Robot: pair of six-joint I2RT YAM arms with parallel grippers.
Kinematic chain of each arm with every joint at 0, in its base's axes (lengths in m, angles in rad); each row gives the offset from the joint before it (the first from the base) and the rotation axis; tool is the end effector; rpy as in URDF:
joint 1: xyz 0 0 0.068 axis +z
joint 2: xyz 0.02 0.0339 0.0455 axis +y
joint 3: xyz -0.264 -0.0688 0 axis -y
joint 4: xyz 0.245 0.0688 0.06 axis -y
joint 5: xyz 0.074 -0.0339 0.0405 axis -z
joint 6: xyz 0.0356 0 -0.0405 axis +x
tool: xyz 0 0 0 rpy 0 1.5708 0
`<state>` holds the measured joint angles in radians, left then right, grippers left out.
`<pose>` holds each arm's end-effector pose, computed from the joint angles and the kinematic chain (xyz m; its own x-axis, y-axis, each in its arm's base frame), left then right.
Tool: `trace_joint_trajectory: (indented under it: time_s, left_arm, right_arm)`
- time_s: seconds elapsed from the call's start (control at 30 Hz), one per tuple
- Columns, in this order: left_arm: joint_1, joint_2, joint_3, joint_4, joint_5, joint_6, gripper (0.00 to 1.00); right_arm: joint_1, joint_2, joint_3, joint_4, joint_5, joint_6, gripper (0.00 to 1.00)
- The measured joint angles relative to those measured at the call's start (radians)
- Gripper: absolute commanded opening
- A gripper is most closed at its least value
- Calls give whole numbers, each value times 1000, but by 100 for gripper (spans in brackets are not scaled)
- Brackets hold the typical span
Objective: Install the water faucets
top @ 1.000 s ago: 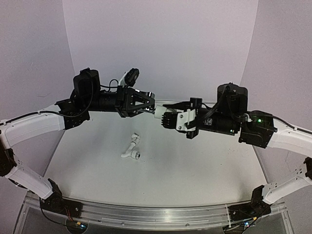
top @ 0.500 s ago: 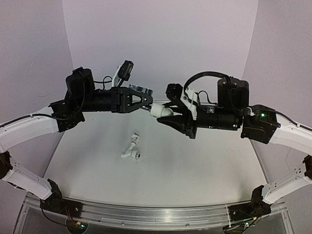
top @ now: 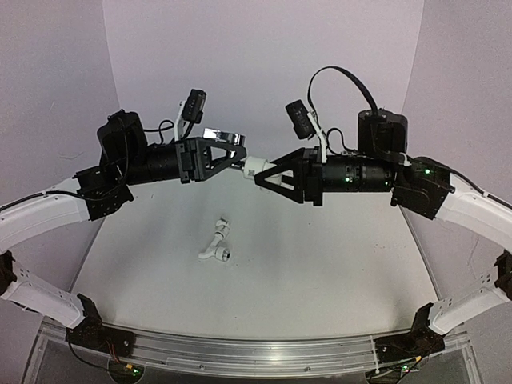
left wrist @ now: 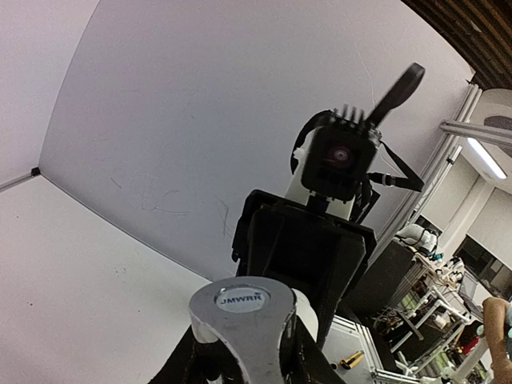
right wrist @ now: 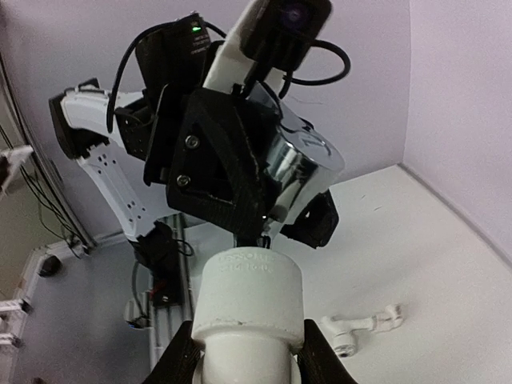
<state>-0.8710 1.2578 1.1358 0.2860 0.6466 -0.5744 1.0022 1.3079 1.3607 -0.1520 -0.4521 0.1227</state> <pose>0.1705 -0.2358 0.4111 -0.4515 -0.1371 -0.8817 0.8911 -0.0180 -0.4535 0.1476 0.2598 0.4308 -0.1743 -0.0684 -0.9823 -0.9781 0.1274 0.1647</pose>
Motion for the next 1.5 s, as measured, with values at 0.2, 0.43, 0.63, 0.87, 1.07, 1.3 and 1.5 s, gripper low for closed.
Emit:
trace_joint_trajectory:
  time_s: [0.2, 0.43, 0.63, 0.87, 1.07, 1.3, 1.5]
  left_arm:
    - [-33, -35, 0, -65, -105, 95, 0]
    - [-60, -65, 10, -226, -190, 129, 0]
    - [-47, -50, 23, -358, -200, 6, 0]
    - [-5, -50, 23, -317, -135, -249, 0]
    - [-4, -50, 23, -284, -132, -434, 0]
    - [-4, -35, 23, -246, -82, -552, 0]
    - [-5, 5, 23, -227, -41, -615, 0]
  right_arm:
    - [-30, 18, 4, 31, -102, 258, 32]
    - [-81, 32, 80, 52, -80, 252, 95]
    - [-91, -73, 98, 54, 26, -203, 95]
    - [-58, -236, -73, 57, 147, -947, 93]
    - [39, -251, -320, 168, 265, -1440, 87]
    - [61, -221, -446, 356, 309, -1770, 82]
    - [83, -175, -449, 525, 312, -1887, 72]
